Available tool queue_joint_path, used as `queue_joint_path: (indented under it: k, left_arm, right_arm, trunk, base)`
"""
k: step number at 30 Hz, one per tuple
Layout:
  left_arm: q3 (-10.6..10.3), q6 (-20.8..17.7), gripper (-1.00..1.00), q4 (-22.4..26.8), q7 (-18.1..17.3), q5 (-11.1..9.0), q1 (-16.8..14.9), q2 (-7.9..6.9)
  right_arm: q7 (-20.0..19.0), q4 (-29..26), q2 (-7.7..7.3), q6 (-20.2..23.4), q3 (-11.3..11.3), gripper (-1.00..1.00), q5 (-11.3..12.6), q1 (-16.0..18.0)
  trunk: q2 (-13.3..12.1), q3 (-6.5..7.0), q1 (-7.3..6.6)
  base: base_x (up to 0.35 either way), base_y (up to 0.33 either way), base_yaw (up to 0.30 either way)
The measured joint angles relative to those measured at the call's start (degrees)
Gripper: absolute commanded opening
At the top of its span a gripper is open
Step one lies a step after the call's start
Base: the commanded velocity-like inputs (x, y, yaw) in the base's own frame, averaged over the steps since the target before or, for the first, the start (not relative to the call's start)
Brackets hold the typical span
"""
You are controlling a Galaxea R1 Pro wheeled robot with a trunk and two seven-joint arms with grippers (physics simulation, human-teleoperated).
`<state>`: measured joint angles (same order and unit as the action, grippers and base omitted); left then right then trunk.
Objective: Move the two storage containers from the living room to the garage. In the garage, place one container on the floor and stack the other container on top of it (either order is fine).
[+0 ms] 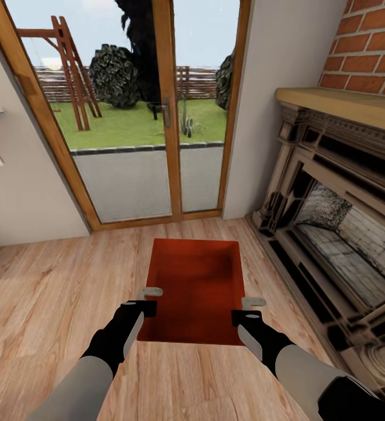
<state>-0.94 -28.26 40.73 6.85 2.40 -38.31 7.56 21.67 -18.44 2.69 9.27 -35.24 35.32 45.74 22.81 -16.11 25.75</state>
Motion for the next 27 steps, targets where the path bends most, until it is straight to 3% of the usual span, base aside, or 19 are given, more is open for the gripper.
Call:
queue_joint_path:
  k: [27]
  left_arm:
    - [-0.12,0.0,-1.0,0.0,0.02,0.0,-0.01,0.02]
  right_arm:
    - [-0.19,-0.01,-0.08,0.02,0.12,-1.0,-0.13,-0.01]
  trunk:
    - [0.0,2.47,0.0]
  base:
    - [0.0,0.0,0.0]
